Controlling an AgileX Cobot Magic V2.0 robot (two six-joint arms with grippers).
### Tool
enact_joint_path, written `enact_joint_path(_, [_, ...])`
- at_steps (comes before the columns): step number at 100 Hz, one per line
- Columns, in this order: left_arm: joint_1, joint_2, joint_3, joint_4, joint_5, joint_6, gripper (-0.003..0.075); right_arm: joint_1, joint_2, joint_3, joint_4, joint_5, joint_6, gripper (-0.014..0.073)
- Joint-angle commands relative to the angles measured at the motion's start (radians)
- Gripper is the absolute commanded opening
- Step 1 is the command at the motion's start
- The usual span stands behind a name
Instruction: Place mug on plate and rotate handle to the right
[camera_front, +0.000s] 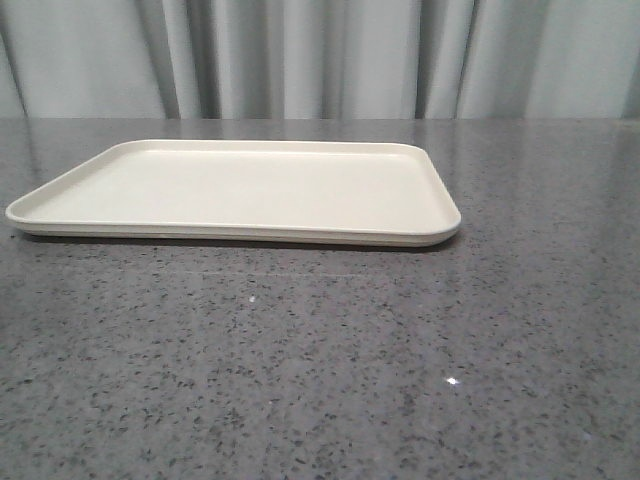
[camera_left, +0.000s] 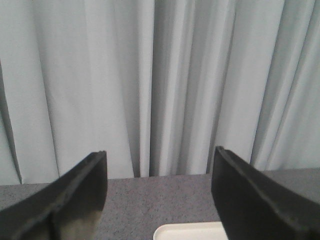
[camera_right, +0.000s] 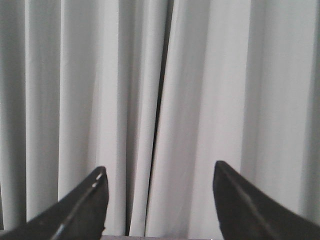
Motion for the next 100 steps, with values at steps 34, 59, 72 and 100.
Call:
enact_joint_path(34, [0.003,0.156,-0.267,0.424,0.377,-0.251,0.044,0.0,0.017,-0.035,-0.004,-0.024,-0.011,0.0465])
enact_joint_path(59, [0.003,0.311,-0.298,0.497,0.627,-0.262,0.044,0.0,0.02,-0.035,-0.005,0.005,-0.011,0.0465])
enact_joint_path(72, [0.003,0.385,-0.298,0.528,0.713,-0.262,0.0435,0.0,0.02,-0.035,-0.005,0.008,-0.011,0.0465])
enact_joint_path(100, [0.003,0.439,-0.291,0.574,0.793,-0.262,0.0388,0.0,0.02,-0.035,-0.005,0.028,-0.011,0.0465])
